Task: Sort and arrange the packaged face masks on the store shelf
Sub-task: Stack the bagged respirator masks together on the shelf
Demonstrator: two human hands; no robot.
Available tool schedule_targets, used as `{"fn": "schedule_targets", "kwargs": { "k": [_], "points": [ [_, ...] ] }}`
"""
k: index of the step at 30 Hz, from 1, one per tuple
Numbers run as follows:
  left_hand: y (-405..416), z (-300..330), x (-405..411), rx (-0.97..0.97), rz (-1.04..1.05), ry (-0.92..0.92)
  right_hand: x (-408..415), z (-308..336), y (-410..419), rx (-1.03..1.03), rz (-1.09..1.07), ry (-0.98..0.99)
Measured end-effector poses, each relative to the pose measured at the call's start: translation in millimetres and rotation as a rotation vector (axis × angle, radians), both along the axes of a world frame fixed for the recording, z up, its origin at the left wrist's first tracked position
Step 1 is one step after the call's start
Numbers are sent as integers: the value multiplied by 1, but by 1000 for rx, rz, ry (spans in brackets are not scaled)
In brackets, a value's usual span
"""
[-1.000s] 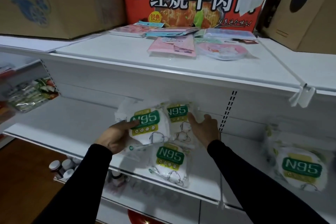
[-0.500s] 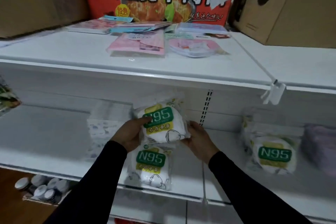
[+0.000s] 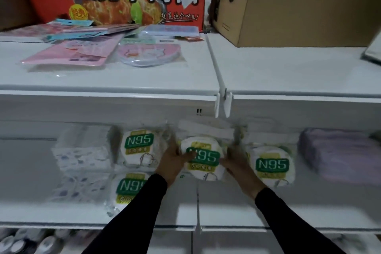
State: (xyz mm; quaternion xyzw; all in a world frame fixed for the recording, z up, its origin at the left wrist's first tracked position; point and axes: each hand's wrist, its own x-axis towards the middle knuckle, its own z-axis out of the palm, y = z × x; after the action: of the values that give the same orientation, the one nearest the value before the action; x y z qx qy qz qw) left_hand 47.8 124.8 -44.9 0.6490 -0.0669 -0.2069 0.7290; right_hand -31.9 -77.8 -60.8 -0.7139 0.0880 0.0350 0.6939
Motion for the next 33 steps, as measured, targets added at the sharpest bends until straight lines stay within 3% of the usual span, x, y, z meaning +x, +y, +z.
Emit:
{"fn": "schedule_targets", "kwargs": {
  "k": [8, 18, 25, 33],
  "points": [
    [-24, -34, 11, 132, -33, -7, 22, -28, 7, -395, -336, -75],
    [-60, -51, 57, 165, -103, -121, 60, -55, -9, -493, -487, -90],
    [-61, -52, 46, 262, -53, -200, 46, -36, 5, -586, -523, -115],
    [-59, -39, 23, 592, 8, -242, 15, -14, 37, -846, -603, -128]
  ]
}}
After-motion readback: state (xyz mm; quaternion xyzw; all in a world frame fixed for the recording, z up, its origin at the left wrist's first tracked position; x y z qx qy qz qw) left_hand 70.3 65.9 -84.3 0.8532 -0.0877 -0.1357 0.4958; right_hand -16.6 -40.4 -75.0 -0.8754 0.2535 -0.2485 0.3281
